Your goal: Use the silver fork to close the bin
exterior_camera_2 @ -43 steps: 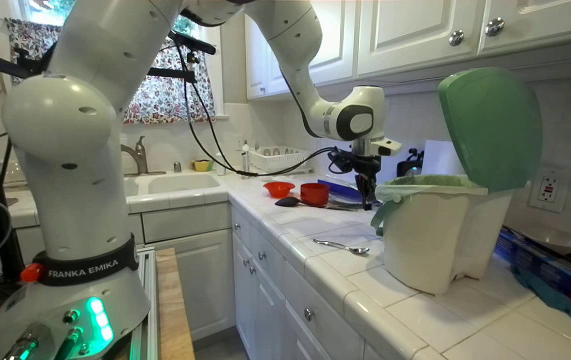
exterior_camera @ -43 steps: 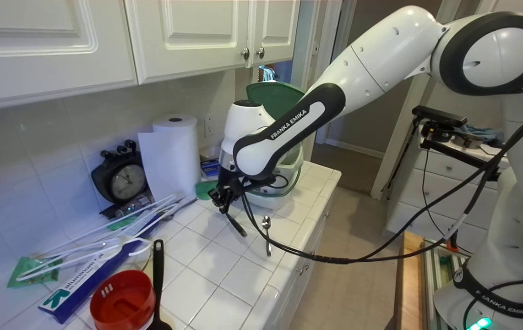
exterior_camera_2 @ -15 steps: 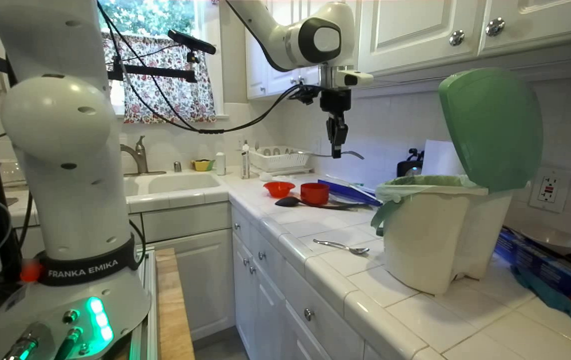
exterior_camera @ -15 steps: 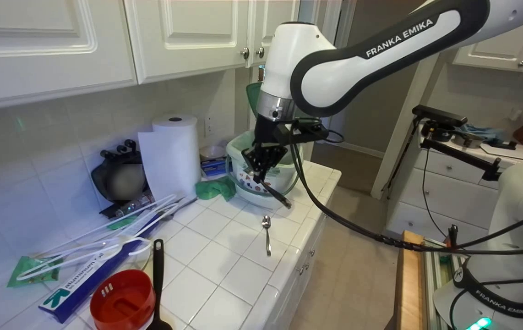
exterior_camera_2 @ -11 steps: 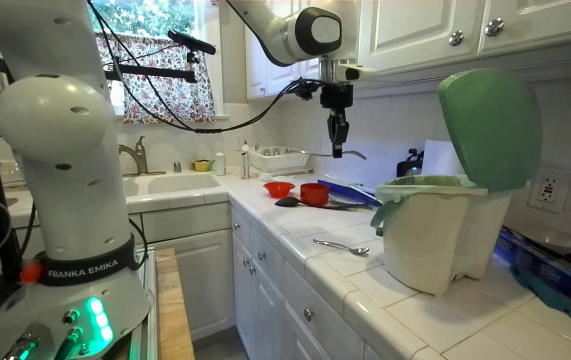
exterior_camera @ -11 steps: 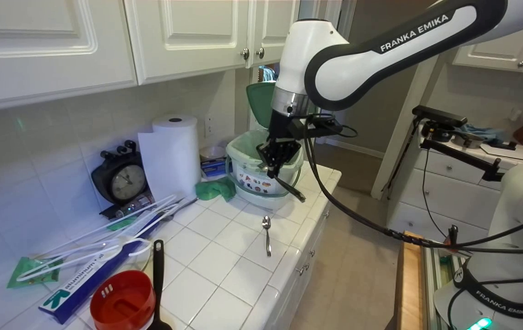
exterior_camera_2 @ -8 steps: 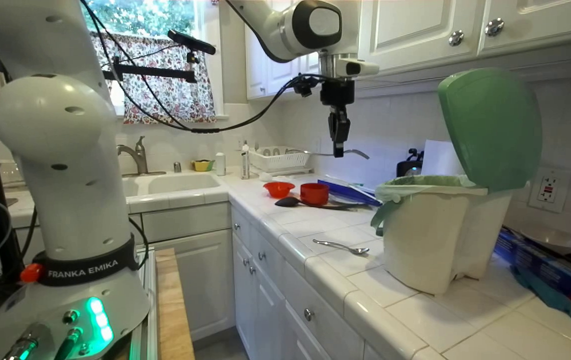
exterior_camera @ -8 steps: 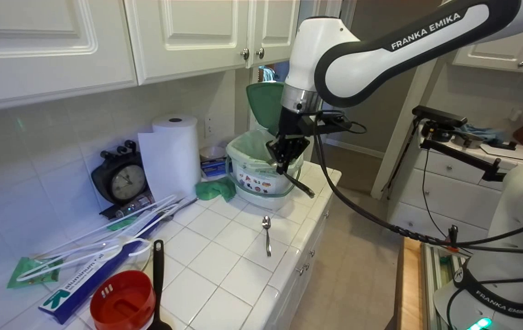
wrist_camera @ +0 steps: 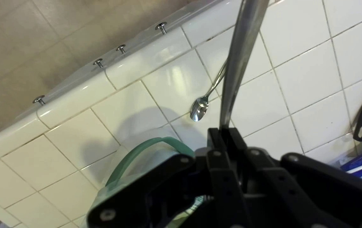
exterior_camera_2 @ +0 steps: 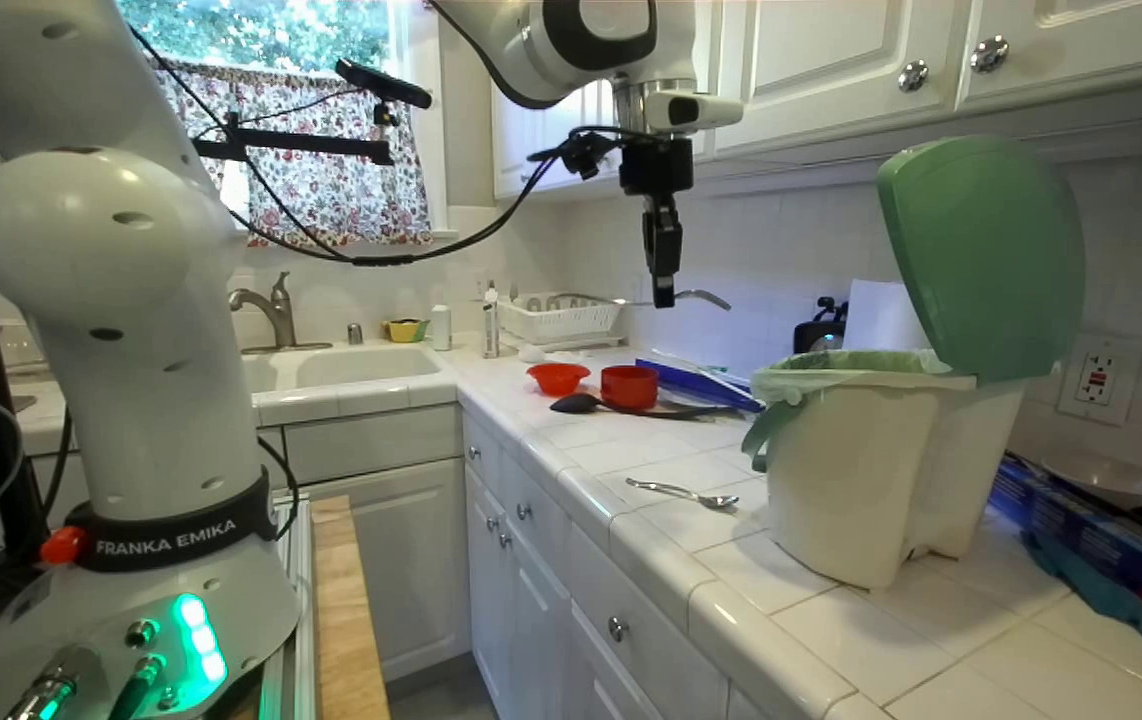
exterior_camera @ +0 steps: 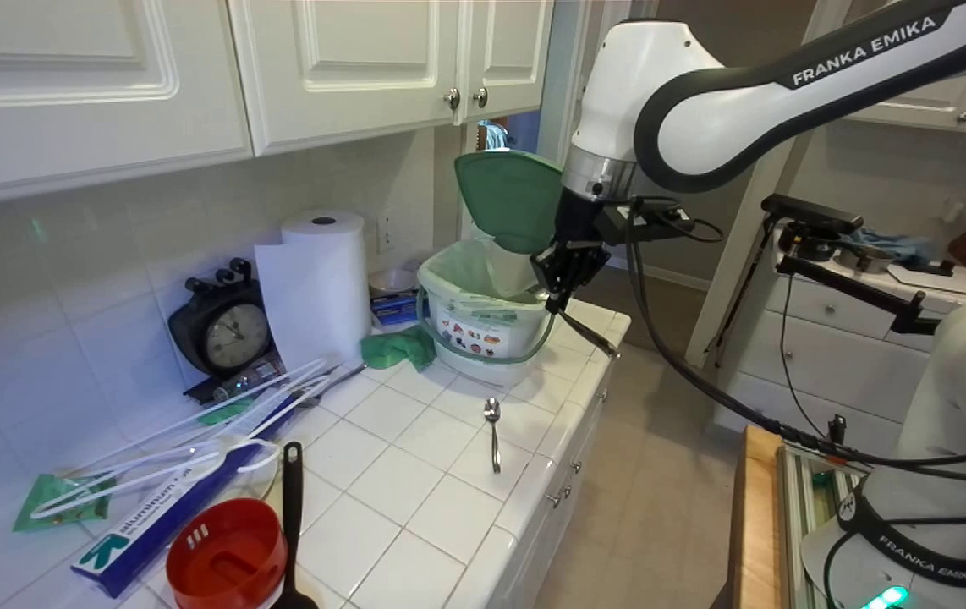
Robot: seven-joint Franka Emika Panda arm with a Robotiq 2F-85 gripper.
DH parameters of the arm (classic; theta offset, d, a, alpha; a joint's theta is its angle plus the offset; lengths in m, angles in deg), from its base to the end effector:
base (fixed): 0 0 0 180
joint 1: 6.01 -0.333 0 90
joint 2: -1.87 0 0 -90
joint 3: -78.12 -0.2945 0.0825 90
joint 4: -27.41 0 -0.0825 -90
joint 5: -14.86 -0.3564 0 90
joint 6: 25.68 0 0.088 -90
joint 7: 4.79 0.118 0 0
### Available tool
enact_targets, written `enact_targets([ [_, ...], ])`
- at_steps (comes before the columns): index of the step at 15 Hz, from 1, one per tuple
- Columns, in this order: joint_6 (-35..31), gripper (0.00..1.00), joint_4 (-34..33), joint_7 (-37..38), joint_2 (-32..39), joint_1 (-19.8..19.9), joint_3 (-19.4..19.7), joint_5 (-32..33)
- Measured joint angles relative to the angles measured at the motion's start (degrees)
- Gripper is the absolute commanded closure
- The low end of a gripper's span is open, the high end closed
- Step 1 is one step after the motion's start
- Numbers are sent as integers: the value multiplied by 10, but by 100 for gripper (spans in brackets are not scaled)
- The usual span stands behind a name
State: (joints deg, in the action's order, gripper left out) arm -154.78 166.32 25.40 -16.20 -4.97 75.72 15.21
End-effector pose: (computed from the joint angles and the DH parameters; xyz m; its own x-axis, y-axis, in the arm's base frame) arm 0.4393 0.0105 0.4224 0.8676 -0.4792 0.1331 -0.4761 -0.8776 -0.0563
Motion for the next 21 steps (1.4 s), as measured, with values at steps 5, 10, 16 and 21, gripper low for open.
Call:
enact_targets([
  [5,0,91,7,1,-10,1,-2,0],
  [10,-1,96,7,1,-10,5,-3,0],
  [16,-1,96,5,24,-45,57,-3,32],
  [21,-1,96,5,30,-85,94,4,36],
])
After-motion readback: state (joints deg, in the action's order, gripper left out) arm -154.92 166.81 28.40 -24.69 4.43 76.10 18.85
